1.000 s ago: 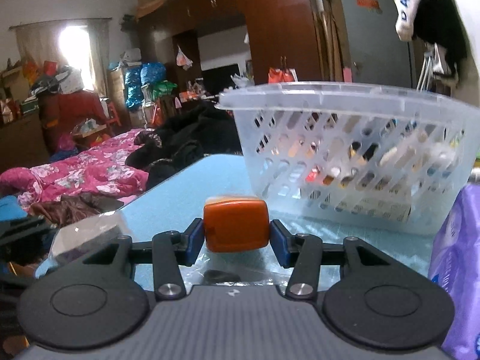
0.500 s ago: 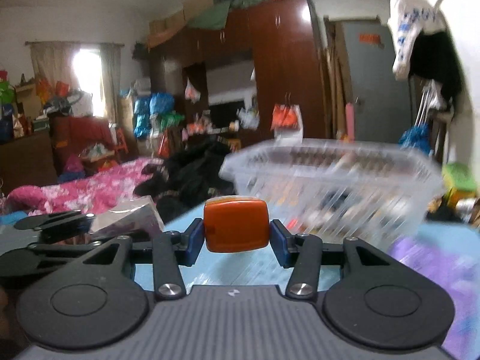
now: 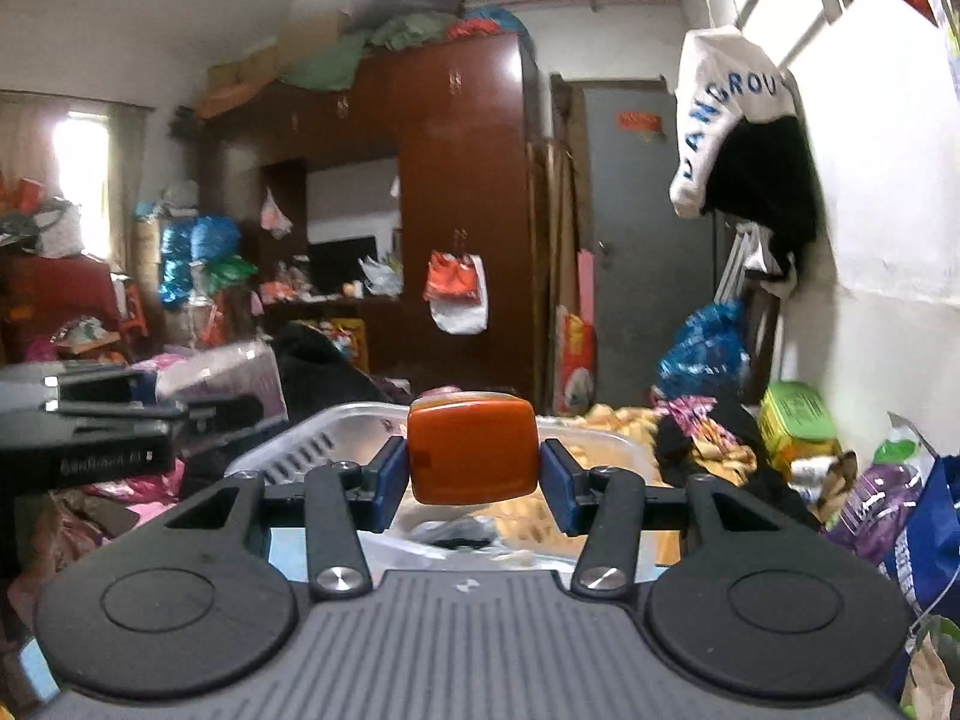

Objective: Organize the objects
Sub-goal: 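Carry both items over the basket and open both tools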

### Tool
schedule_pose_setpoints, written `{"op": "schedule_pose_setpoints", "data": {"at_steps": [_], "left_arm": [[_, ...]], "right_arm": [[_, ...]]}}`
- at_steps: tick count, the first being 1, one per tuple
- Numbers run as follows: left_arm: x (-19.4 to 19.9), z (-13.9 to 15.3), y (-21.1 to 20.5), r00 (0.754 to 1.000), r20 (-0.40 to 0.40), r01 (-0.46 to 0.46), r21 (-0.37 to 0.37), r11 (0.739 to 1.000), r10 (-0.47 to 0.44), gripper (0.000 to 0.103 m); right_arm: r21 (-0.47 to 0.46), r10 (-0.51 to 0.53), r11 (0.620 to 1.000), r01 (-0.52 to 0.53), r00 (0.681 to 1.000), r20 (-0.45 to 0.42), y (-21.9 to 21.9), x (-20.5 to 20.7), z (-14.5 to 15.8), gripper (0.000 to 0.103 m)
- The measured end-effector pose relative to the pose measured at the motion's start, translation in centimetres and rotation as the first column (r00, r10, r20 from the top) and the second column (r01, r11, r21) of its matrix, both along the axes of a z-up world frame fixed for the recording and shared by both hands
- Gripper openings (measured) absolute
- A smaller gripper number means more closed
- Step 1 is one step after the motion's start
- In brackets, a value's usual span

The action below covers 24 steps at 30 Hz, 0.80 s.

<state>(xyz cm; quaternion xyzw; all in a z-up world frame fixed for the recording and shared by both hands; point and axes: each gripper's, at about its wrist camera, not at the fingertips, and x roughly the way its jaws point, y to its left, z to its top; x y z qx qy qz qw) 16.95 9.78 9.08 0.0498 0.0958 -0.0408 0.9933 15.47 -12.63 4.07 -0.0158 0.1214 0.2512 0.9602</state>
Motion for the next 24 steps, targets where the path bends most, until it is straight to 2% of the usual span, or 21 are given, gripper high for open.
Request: {"op": "schedule_pose_setpoints", "data": {"at_steps": [7, 12, 15, 20, 21, 22, 23, 24], "left_arm": [[5.1, -0.3, 0.2, 0.990, -0.125, -0.065, 0.019, 0.998, 0.067, 0.046], [7.8, -1.9, -0.6, 0.964, -0.241, -0.102, 0.053, 0.993, 0.112, 0.046], [8.4, -2.5, -0.8, 0.957, -0.262, -0.113, 0.068, 0.991, 0.128, 0.046], [9.4, -2.7, -0.5, 0.953, -0.268, -0.130, 0.052, 0.990, 0.140, 0.047], [9.4, -2.8, -0.4, 0.956, -0.259, -0.130, 0.052, 0.990, 0.139, 0.049], [9.4, -2.9, -0.4, 0.958, -0.253, -0.125, 0.053, 0.991, 0.134, 0.064], [9.3, -3.0, -0.4, 0.959, -0.256, -0.114, 0.053, 0.992, 0.124, 0.083], [9.1, -3.2, -0.6, 0.960, -0.252, -0.109, 0.054, 0.993, 0.119, 0.087]], "right_arm": [[-0.041, -0.032, 0.999, 0.029, 0.997, -0.074, -0.1, 3.1, -0.9, 0.051], [-0.066, -0.056, 0.997, 0.049, 0.992, -0.113, -0.2, 4.3, -2.0, 0.051], [-0.076, -0.051, 0.996, 0.042, 0.991, -0.126, -0.2, 4.7, -2.5, 0.051], [-0.081, -0.031, 0.996, 0.020, 0.991, -0.133, -0.1, 4.9, -2.9, 0.052], [-0.079, -0.028, 0.997, 0.018, 0.991, -0.130, -0.1, 4.9, -3.0, 0.052], [-0.074, -0.025, 0.997, 0.016, 0.991, -0.130, -0.2, 4.8, -3.1, 0.054], [-0.072, -0.023, 0.997, 0.014, 0.991, -0.134, -0.2, 4.7, -2.9, 0.067], [-0.071, -0.023, 0.997, 0.013, 0.991, -0.132, -0.4, 4.6, -2.8, 0.084]]}}
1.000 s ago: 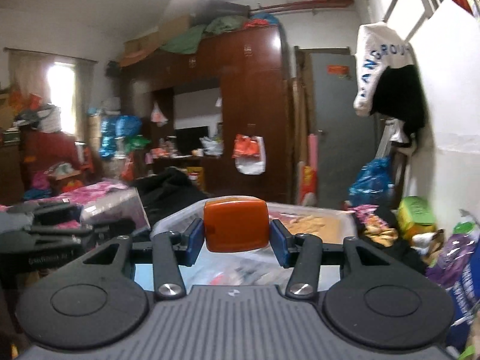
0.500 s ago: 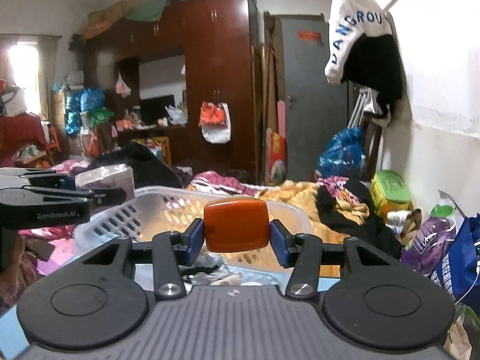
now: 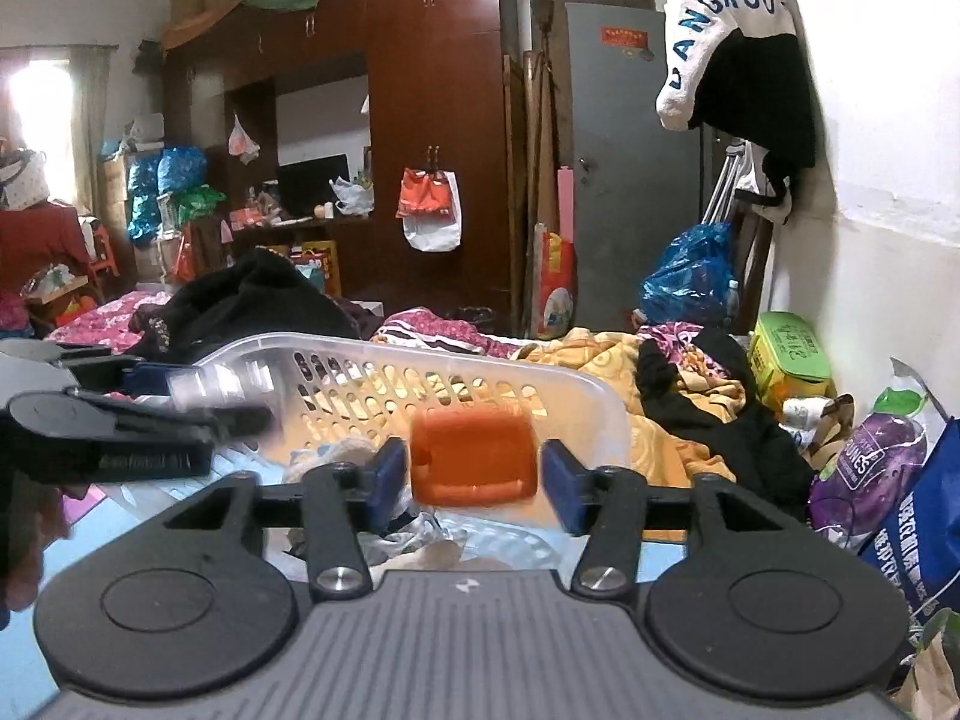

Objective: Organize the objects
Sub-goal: 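Carry both items over the basket and open both tools, then move both tools down to the purple tissue pack, then close both tools on the purple tissue pack from its sides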

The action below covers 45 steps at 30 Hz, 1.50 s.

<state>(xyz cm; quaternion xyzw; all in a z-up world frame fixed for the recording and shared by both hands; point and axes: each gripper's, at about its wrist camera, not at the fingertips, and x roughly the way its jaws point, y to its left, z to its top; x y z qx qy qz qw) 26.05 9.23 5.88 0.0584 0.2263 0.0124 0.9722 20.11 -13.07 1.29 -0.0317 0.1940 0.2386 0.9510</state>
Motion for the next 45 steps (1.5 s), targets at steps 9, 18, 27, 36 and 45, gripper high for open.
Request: {"op": "schedule_pose_setpoints", "data": {"at_steps": [9, 18, 27, 36, 45], "left_arm": [[-9.0, -1.2, -0.1, 0.983, 0.156, 0.106, -0.068, 0.992, -0.095, 0.087], [-19.7, -8.6, -4.7, 0.924, 0.195, 0.346, -0.053, 0.937, -0.330, 0.087], [-20.6, -11.7, -9.7, 0.895, 0.141, 0.420, 0.052, 0.906, -0.423, 0.087], [-20.1, -12.0, -10.5, 0.892, 0.140, 0.429, 0.041, 0.902, -0.430, 0.087], [-19.9, -11.7, -9.3, 0.880, 0.184, 0.445, -0.001, 0.896, -0.437, 0.087]], "right_arm": [[0.065, 0.011, 0.998, -0.016, 0.997, 0.078, -6.6, -7.8, -1.9, 0.103], [0.225, 0.060, 0.973, -0.050, 0.998, -0.037, -13.6, -9.6, -6.6, 0.103], [0.179, -0.028, 0.983, 0.039, 0.997, -0.067, -14.5, -8.3, -8.4, 0.103], [0.162, -0.011, 0.986, 0.026, 0.996, -0.093, -14.3, -8.6, -10.2, 0.103], [0.321, 0.051, 0.947, -0.028, 0.997, -0.061, -15.2, -10.0, -8.3, 0.102]]}}
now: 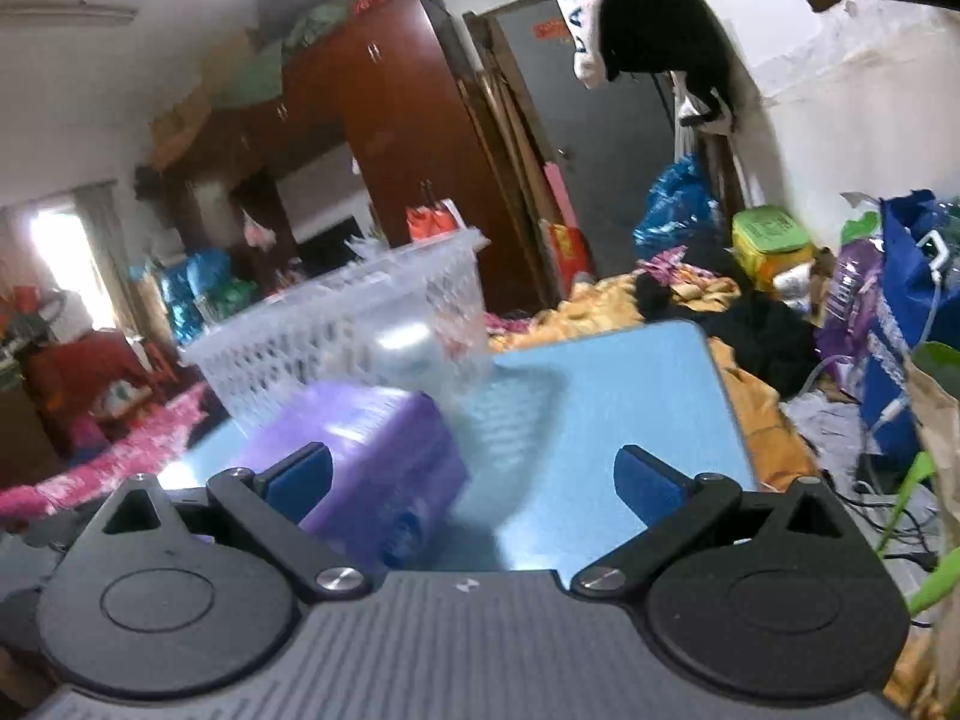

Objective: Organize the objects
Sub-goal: 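Close both tools on the purple tissue pack from its sides, then lift the tissue pack over the basket and open both tools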

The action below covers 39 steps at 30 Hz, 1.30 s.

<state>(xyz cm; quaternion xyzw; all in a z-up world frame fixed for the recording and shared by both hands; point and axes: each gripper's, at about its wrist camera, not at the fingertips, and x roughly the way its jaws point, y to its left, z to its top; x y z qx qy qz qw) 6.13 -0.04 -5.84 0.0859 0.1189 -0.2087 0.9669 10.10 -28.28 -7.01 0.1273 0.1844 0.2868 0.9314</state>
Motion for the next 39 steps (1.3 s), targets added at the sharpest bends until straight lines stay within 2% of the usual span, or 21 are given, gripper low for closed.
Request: {"op": "schedule_pose_setpoints", "data": {"at_steps": [7, 11, 13, 17, 26, 33, 39], "left_arm": [[0.7, -0.5, -0.2, 1.000, -0.006, 0.017, 0.011, 1.000, -0.017, 0.078], [1.1, -0.6, -0.5, 0.999, -0.013, 0.046, 0.004, 0.999, -0.046, 0.071], [1.4, -0.8, -0.6, 0.997, -0.024, 0.071, -0.009, 0.997, -0.072, 0.065], [1.2, -1.2, -1.2, 0.998, -0.008, 0.065, 0.006, 0.998, -0.065, 0.064], [0.0, -1.3, -1.1, 0.997, 0.060, 0.058, -0.021, 0.998, -0.057, 0.059], [-1.2, 0.5, -0.4, 0.992, 0.118, 0.045, -0.034, 0.998, -0.041, 0.059], [-1.2, 3.2, 1.3, 0.985, 0.173, 0.007, -0.047, 0.999, 0.002, 0.059]], "right_arm": [[-0.011, 0.084, 0.996, -0.085, 0.995, -0.044, 2.8, 0.9, -0.1, 0.087], [0.055, 0.156, 0.987, -0.152, 0.984, -0.086, 3.0, 1.6, -0.8, 0.073], [0.032, 0.153, 0.988, -0.151, 0.986, -0.069, 3.3, 1.1, -0.8, 0.073], [-0.003, 0.140, 0.990, -0.140, 0.989, -0.038, 3.8, 0.2, -0.7, 0.069], [-0.019, 0.131, 0.991, -0.130, 0.990, 0.045, 3.8, -1.1, 0.2, 0.066], [-0.039, 0.151, 0.988, -0.148, 0.984, 0.094, 5.1, -1.8, 2.6, 0.065], [-0.084, 0.195, 0.979, -0.184, 0.970, 0.146, 7.5, -0.7, 6.3, 0.065]]}}
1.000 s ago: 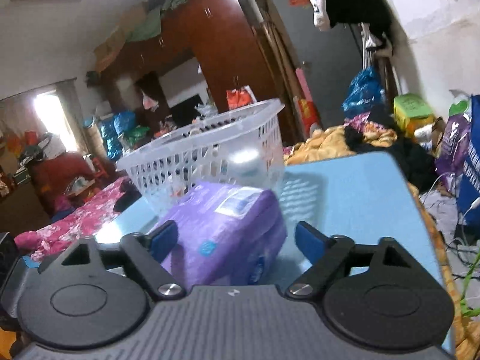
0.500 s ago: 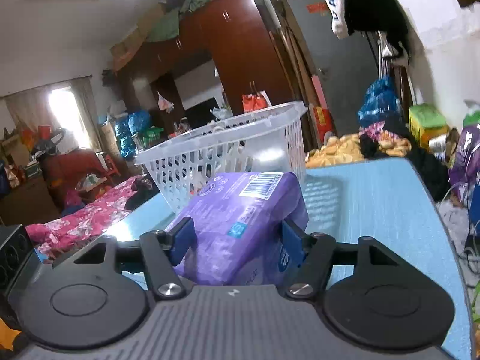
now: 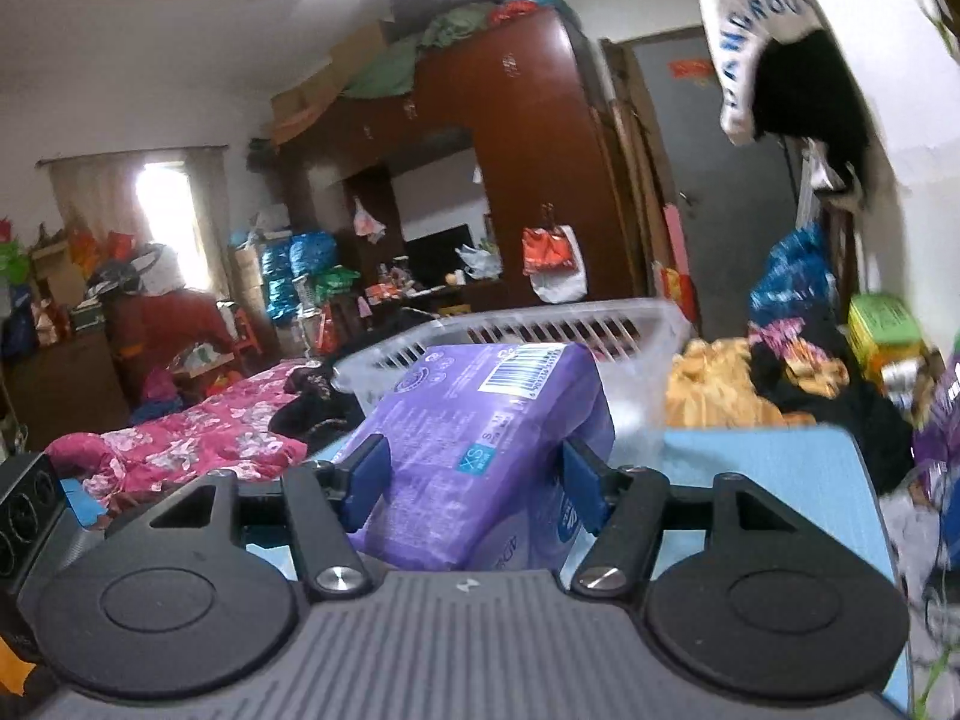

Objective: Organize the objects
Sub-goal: 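Lift the tissue pack over the basket and open both tools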

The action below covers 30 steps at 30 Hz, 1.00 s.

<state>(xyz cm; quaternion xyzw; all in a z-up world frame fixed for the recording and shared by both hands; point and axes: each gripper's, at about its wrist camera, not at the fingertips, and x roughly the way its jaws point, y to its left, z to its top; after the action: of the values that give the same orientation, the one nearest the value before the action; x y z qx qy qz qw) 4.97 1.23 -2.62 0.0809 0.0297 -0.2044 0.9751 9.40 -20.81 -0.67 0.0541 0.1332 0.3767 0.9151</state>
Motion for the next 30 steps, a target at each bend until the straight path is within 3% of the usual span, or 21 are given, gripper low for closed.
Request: {"op": "schedule_pose_setpoints", "data": {"at_steps": [10, 15, 22, 30], "left_arm": [[4.1, 7.1, 3.0, 0.996, 0.053, -0.075, 0.059, 0.995, 0.072, 0.059], [7.8, 9.6, 5.0, 0.993, 0.036, -0.118, 0.082, 0.990, 0.115, 0.059], [12.5, 9.5, 7.8, 0.986, -0.039, -0.161, 0.096, 0.982, 0.165, 0.059], [14.4, 8.9, 10.2, 0.972, -0.107, -0.197, 0.108, 0.975, 0.208, 0.059]], "right_arm": [[0.007, 0.049, 0.999, -0.050, 0.998, 0.040, 3.7, 4.6, 5.5, 0.065], [-0.004, 0.069, 0.998, -0.069, 0.997, 0.033, 6.3, 8.2, 6.3, 0.065], [-0.018, 0.091, 0.996, -0.092, 0.994, -0.065, 9.3, 12.5, 4.6, 0.065], [-0.040, 0.092, 0.994, -0.097, 0.989, -0.113, 11.5, 13.7, 3.5, 0.065]]}}
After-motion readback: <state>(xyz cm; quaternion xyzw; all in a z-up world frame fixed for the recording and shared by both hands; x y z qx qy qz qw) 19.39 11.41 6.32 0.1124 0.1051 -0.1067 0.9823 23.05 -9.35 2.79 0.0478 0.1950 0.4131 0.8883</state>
